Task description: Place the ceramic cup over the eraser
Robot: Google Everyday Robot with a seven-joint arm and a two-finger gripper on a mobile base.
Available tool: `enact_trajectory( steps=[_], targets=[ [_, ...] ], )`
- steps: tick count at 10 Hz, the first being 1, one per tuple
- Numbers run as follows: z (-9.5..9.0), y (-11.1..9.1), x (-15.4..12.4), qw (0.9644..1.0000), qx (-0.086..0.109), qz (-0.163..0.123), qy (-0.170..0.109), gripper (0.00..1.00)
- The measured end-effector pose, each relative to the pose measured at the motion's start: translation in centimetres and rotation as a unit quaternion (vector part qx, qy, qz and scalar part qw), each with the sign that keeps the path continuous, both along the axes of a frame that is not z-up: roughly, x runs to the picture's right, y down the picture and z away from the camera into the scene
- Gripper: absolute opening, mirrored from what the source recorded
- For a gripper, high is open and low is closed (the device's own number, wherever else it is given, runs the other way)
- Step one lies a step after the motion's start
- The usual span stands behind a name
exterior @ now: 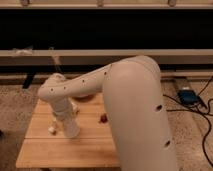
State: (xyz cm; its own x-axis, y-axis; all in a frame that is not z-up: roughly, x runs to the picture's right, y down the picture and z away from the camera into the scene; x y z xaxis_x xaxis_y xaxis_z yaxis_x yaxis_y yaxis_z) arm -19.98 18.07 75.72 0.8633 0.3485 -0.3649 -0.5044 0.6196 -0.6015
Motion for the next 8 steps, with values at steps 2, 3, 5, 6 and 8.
enact_trajectory(
  steps=[2, 3, 5, 6, 8],
  targets=[
    [-0.9, -0.7, 0.4, 0.9999, 0.003, 0.011, -0.007, 0.04],
    [-2.2, -1.4, 1.0, 0.9998, 0.004, 0.018, -0.011, 0.00],
    [-5.6, -3.3, 3.8, 0.9993, 0.013, 0.033, -0.014, 0.00],
    [-7.6, -4.4, 5.3, 0.9989, 0.020, 0.040, -0.014, 0.00],
    [-11.4, -6.0, 9.1, 0.9978, 0.038, 0.053, -0.007, 0.00]
  ],
)
